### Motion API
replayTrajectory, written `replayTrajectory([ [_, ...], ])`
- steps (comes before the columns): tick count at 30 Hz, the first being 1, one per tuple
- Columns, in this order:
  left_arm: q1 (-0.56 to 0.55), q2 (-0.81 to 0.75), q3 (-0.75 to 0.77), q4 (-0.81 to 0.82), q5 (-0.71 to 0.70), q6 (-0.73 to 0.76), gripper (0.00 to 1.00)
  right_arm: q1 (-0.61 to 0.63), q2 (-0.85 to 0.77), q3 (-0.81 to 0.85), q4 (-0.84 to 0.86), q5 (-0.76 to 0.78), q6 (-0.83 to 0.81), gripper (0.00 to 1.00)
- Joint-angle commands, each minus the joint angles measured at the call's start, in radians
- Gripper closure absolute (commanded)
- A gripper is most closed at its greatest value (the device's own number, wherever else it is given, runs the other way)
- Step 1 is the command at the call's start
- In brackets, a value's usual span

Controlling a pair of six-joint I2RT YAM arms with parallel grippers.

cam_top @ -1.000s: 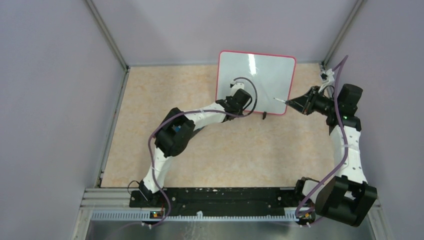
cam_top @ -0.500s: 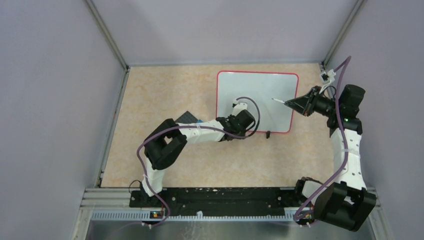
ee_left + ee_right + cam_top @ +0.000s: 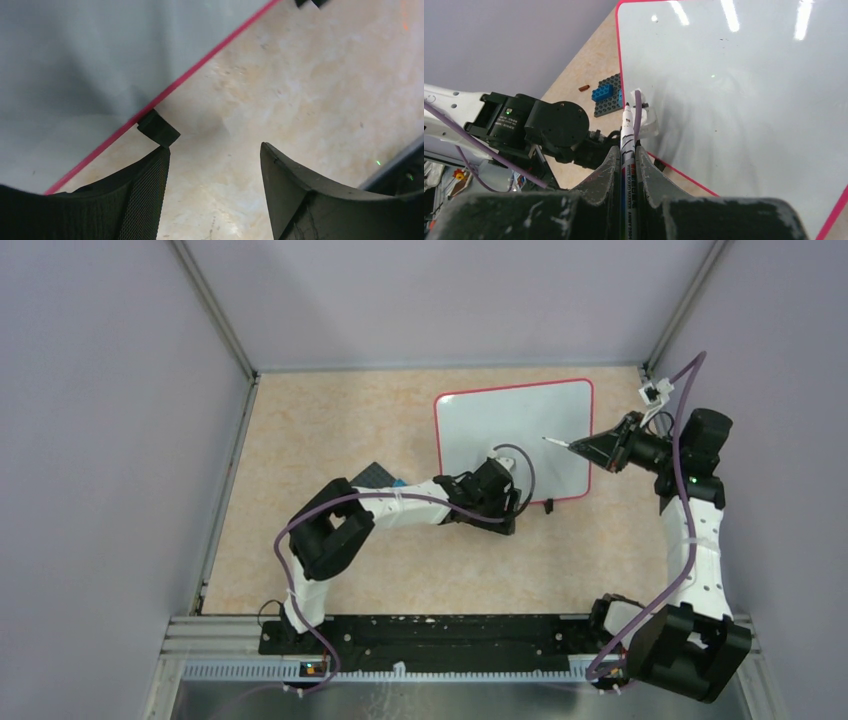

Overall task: Write a sentence on the whiteboard
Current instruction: Move the whiteboard stand to the center of the board.

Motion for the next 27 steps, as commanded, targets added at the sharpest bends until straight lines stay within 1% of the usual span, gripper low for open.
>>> replayTrajectory([
  [1, -0.022, -0.057, 0.027, 0.105, 0.235, 0.129, 0.28, -0.025, -0.028, 0.010, 0.079, -0.058, 0.034, 1.00],
  [3, -0.023, -0.087, 0.020, 0.098, 0.269, 0.232, 0.26, -0.034, -0.028, 0.014, 0.094, -0.063, 0.049, 1.00],
  [5, -0.023, -0.119, 0.021, 0.053, 0.302, 0.366, 0.27, -0.046, -0.025, 0.011, 0.135, -0.065, 0.090, 1.00],
  [9, -0.022, -0.197, 0.030, -0.085, 0.361, 0.726, 0.28, -0.080, -0.022, -0.002, 0.265, -0.072, 0.200, 1.00],
  [10, -0.020, -0.215, 0.038, -0.131, 0.391, 0.803, 0.26, -0.084, -0.023, -0.009, 0.303, -0.073, 0.232, 1.00],
  [12, -0.019, -0.234, 0.077, -0.238, 0.453, 1.027, 0.19, -0.090, -0.023, -0.016, 0.347, -0.067, 0.267, 1.00],
  [14, -0.019, -0.223, 0.154, -0.352, 0.486, 1.226, 0.13, -0.092, -0.020, -0.016, 0.353, -0.066, 0.275, 1.00],
  [16, -0.014, -0.205, 0.212, -0.480, 0.530, 1.499, 0.12, -0.095, -0.018, -0.021, 0.358, -0.067, 0.281, 1.00],
  [17, -0.012, -0.196, 0.227, -0.525, 0.521, 1.606, 0.13, -0.096, -0.017, -0.025, 0.359, -0.069, 0.284, 1.00],
  [18, -0.010, -0.187, 0.241, -0.537, 0.502, 1.687, 0.13, -0.097, -0.014, -0.027, 0.359, -0.072, 0.284, 1.00],
  [20, 0.000, -0.154, 0.264, -0.617, 0.473, 1.937, 0.19, -0.103, -0.007, -0.031, 0.358, -0.075, 0.285, 1.00],
  [21, 0.004, -0.141, 0.264, -0.628, 0.446, 2.027, 0.20, -0.104, -0.004, -0.032, 0.357, -0.077, 0.285, 1.00],
  [24, 0.006, -0.072, 0.318, -0.672, 0.433, 2.215, 0.25, -0.112, -0.008, -0.038, 0.356, -0.081, 0.282, 1.00],
  [27, 0.006, 0.018, 0.417, -0.752, 0.413, 2.346, 0.32, -0.119, -0.008, -0.041, 0.355, -0.085, 0.282, 1.00],
])
